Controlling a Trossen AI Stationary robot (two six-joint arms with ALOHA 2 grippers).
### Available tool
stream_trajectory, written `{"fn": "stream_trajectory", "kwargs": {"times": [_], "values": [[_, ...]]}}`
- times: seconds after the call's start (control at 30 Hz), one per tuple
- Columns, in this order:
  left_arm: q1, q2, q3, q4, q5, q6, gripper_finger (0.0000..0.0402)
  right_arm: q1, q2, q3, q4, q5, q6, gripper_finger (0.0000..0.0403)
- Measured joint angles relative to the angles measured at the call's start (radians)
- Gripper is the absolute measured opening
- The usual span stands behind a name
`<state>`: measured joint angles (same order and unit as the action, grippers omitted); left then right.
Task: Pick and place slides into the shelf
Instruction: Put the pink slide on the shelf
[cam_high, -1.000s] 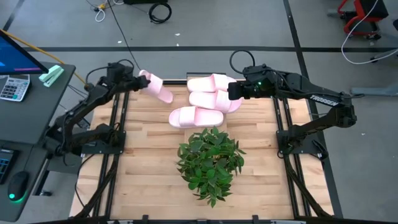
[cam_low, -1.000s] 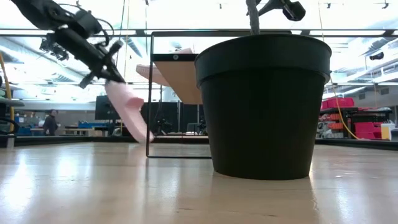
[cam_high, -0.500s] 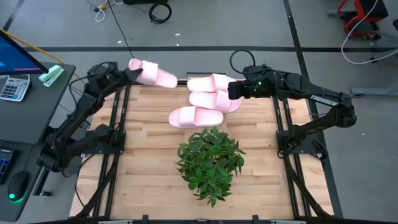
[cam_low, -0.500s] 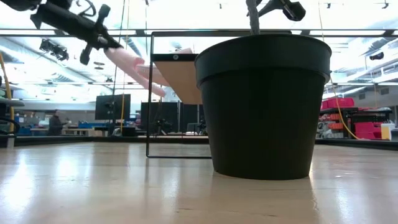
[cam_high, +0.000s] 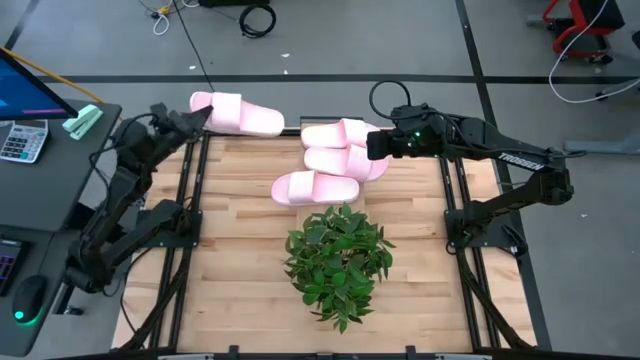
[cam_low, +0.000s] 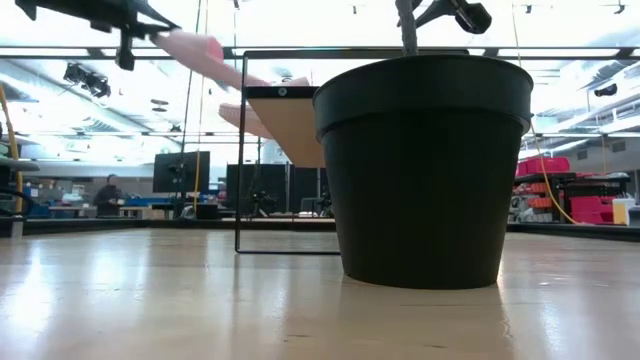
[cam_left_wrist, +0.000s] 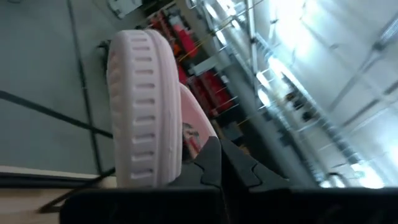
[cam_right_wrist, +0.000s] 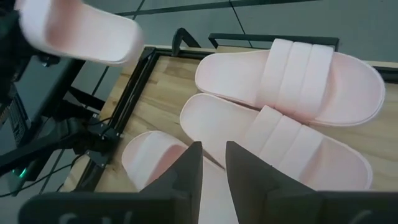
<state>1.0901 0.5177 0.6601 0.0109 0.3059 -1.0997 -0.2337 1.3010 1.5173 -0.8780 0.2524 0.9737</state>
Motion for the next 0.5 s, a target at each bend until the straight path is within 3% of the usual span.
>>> {"fn": "stream_trajectory", "kwargs": {"times": [0.27,0.5], "values": [[-0.085,-0.133,0.001,-0.002,-0.097,-0.139,0.0000,-0.025,0.000,0.000,0.000,0.012,0.002,0.0077],[-0.198,-0.175,0.002,-0.014,-0.166,-0.200,0.0000,-0.054,0.000,0.000,0.001,0.010,0.002,0.0077]]}}
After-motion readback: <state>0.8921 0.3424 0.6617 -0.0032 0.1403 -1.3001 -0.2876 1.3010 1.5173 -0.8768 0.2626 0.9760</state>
